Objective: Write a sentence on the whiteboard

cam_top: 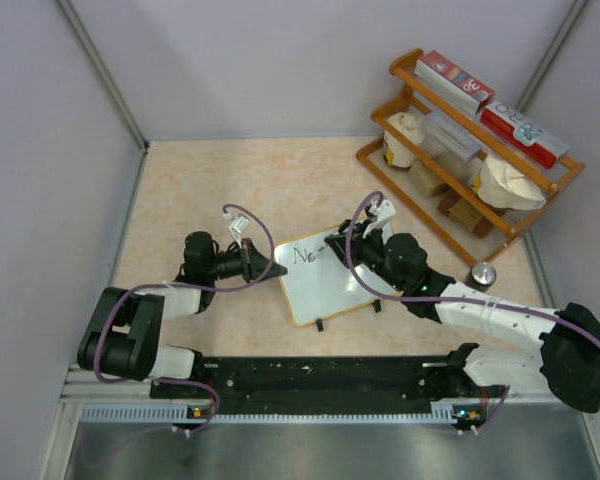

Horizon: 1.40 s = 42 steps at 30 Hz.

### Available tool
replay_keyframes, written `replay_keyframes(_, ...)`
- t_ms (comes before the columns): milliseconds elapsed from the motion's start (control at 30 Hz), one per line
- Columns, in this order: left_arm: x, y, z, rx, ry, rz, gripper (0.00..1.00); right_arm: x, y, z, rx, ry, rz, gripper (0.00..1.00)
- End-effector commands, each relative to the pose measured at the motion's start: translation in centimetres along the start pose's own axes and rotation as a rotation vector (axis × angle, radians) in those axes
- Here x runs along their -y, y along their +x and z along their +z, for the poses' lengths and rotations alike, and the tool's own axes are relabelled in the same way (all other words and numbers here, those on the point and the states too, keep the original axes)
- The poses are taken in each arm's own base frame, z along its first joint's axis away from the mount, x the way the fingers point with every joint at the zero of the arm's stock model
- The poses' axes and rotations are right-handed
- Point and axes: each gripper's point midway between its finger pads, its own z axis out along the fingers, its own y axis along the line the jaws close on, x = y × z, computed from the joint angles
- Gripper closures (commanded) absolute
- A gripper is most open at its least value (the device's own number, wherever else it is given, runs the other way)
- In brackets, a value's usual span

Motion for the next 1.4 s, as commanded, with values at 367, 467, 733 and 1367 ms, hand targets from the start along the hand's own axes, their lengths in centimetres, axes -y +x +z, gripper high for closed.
replay_keyframes(367, 0.9, 0.7, 0.0, -0.038, 0.063, 0.052, 1.0, 0.8, -3.4, 0.7, 0.098, 0.049, 0.018, 1.0)
replay_keyframes(467, 0.9, 0.8, 0.0, -0.041, 0.065, 0.047, 1.0, 0.8, -3.6, 0.7, 0.104, 0.05, 0.02, 1.0)
replay_keyframes(733, 1.0, 0.8, 0.0, -0.04, 0.067, 0.05, 1.0, 0.1, -4.1, 1.2, 0.109, 0.026, 0.024, 1.0)
replay_keyframes(1367, 0.9, 0.7, 0.0, -0.04, 0.067, 0.049, 1.0, -1.0, -5.7, -0.7, 0.147, -0.03, 0.01, 1.0)
